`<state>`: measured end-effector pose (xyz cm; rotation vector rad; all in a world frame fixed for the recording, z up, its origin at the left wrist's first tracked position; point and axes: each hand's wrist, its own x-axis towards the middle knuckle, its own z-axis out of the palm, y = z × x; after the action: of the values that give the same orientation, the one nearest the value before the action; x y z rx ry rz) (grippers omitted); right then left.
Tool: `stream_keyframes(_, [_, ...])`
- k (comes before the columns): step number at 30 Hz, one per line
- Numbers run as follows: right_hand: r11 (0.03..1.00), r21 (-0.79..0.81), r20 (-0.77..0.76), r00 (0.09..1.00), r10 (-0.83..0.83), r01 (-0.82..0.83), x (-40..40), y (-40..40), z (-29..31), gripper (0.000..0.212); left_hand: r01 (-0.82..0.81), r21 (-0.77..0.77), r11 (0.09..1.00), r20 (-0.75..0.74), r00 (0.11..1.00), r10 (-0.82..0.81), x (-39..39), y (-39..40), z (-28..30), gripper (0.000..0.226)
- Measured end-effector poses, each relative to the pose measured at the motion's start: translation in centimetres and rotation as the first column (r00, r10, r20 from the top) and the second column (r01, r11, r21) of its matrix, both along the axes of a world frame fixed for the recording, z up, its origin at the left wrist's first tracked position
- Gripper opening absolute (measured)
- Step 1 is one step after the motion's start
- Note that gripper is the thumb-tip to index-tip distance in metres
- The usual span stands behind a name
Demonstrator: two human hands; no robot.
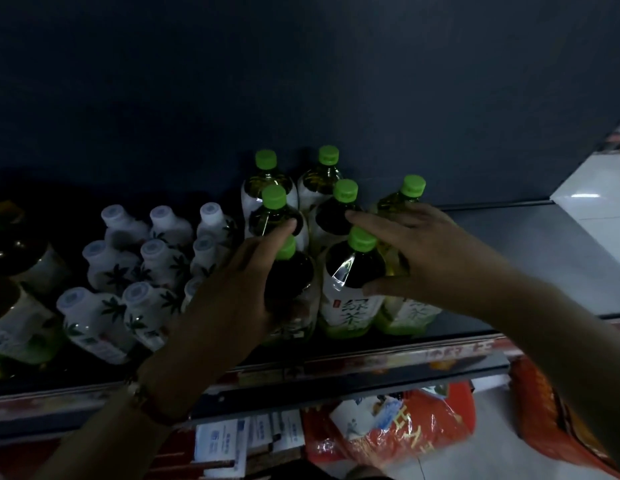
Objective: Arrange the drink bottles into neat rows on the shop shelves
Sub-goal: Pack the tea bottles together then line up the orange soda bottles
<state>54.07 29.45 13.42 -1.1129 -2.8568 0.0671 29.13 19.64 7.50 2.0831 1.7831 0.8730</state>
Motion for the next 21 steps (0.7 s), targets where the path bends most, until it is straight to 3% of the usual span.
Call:
stream_keyframes(4, [0.923, -0.13, -0.246, 0.891, -0.383, 0.361, 3.5, -0.2, -0.6, 0.081, 0.004, 0.096, 0.995, 0.0, 1.0, -0.004, 2.3, -0.8, -0.4, 0.098])
stream_keyframes(6, [0.879, -0.259, -0.278, 0.841, -0.465, 0.4, 4.6, -0.3, -1.7, 0.071, -0.049, 0.079, 0.996, 0.045, 0.998, 0.046, 3.2, -0.8, -0.6, 0.094])
stream_keyframes(10, [0.908, -0.282, -0.406, 0.819, -0.405, 0.31, 5.3, -0.3, -2.4, 0.058, -0.083, 0.043, 0.996, 0.087, 0.993, 0.079, 3.7, -0.6, -0.4, 0.087])
stream_keyframes(13, [0.923, -0.255, -0.442, 0.815, -0.375, 0.287, 5.5, -0.3, -3.1, 0.063, -0.095, -0.007, 0.995, 0.189, 0.977, 0.095, 4.3, -1.1, -0.2, 0.089])
stream_keyframes(17, [0.951, -0.216, -0.514, 0.802, -0.302, 0.22, 5.9, -0.7, -4.0, 0.066, -0.152, -0.047, 0.987, 0.193, 0.968, 0.158, 5.8, -2.5, -0.1, 0.093])
stream_keyframes(19, [0.932, -0.332, -0.59, 0.739, -0.324, 0.143, 6.9, -0.8, -4.2, 0.058, -0.257, -0.013, 0.966, 0.129, 0.958, 0.257, 7.0, -3.3, -0.7, 0.086])
stream_keyframes(21, [0.855, -0.518, -0.675, 0.618, -0.403, -0.008, 8.5, -1.6, -4.4, 0.045, -0.429, 0.06, 0.901, 0.022, 0.903, 0.429, 8.7, -4.3, -1.6, 0.075])
